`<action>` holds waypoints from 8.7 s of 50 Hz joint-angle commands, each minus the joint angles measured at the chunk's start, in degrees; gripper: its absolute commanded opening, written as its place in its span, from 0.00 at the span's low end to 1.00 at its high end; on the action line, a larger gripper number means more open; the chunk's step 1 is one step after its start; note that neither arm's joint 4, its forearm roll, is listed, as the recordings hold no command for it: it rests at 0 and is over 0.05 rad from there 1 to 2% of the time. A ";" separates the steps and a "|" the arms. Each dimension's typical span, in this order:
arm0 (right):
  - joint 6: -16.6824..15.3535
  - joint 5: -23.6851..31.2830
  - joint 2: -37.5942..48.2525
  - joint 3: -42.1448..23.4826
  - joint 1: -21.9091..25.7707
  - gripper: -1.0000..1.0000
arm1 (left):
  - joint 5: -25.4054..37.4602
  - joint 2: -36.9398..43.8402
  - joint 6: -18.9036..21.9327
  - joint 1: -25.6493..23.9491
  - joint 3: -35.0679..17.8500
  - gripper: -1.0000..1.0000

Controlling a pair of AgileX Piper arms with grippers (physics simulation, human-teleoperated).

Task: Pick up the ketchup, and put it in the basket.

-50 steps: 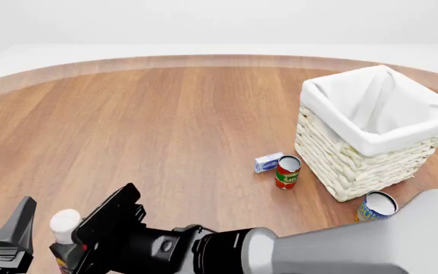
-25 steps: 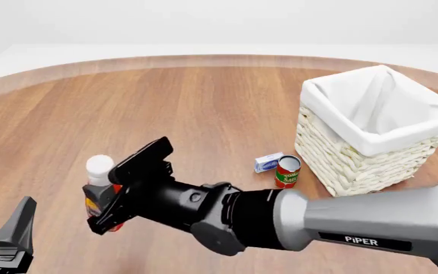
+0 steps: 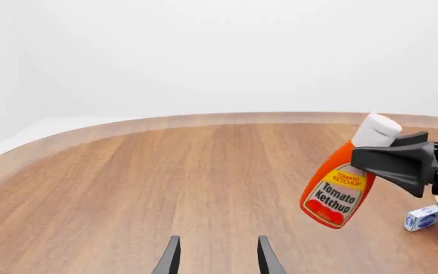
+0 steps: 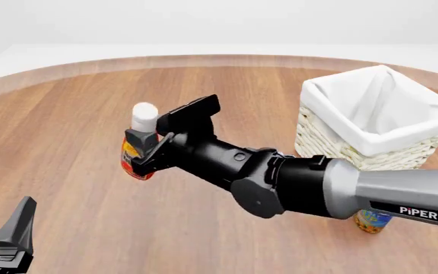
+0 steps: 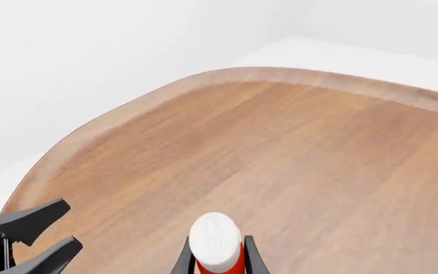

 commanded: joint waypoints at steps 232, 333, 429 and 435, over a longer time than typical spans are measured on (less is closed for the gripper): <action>-9.23 -1.26 -27.61 22.10 -56.38 0.00 | 0.00 0.00 0.00 0.00 0.00 1.00; -12.68 0.49 -19.03 20.25 -57.42 0.00 | 0.00 0.00 0.00 0.00 0.00 1.00; -12.15 -1.00 -17.43 20.23 -55.05 1.00 | 0.00 0.00 0.00 0.00 0.00 1.00; -12.10 -1.24 -17.18 20.28 -54.95 1.00 | 0.00 0.00 0.00 0.00 0.00 1.00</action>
